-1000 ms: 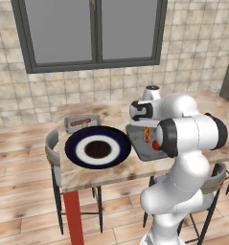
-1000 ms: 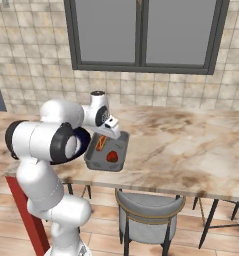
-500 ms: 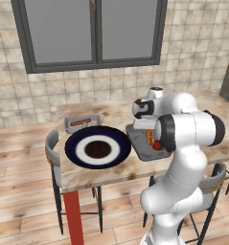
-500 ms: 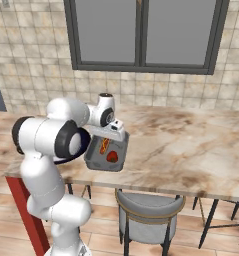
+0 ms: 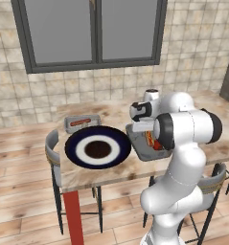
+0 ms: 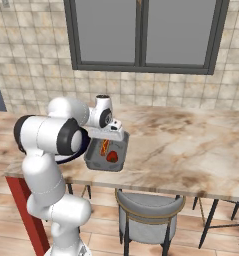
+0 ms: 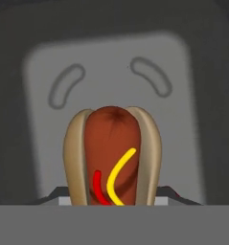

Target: Place one cooked food and one vegetable from the large plate to each tupperware container.

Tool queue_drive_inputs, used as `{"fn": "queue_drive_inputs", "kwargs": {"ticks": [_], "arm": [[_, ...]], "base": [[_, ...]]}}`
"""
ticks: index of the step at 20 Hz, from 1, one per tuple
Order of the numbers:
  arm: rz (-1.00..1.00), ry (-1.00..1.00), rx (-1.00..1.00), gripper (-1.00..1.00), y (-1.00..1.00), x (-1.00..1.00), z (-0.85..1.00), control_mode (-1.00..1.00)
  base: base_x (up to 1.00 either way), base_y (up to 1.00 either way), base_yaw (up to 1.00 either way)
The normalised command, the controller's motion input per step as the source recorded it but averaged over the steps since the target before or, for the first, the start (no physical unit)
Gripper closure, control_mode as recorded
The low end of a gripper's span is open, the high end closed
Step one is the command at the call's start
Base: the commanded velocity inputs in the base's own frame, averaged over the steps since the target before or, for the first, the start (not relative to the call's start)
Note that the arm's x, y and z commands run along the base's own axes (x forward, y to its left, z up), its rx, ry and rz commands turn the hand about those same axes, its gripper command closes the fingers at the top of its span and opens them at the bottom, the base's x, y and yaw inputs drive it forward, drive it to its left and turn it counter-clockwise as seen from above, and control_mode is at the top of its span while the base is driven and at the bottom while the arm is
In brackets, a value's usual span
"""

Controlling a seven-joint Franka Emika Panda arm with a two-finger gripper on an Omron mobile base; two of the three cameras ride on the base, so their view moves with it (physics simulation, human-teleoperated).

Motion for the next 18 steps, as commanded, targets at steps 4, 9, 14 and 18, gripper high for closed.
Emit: {"fn": "queue_drive_inputs", "kwargs": {"ticks": [4,9,14,18], "arm": [[0.07,0.00,0.01,1.00,0.07,0.00,-0.10,-1.00],[0.06,0.00,0.00,1.00,0.33,0.02,0.00,-1.00],[0.02,0.05,0.00,1.00,0.22,0.11,-0.12,-1.00],[0.00,-0.01,0.00,1.00,0.00,0.04,-0.33,-1.00]], "base": [[0.00,0.00,0.00],[0.00,0.00,0.00],[0.00,0.00,0.00],[0.00,0.00,0.00]]}}
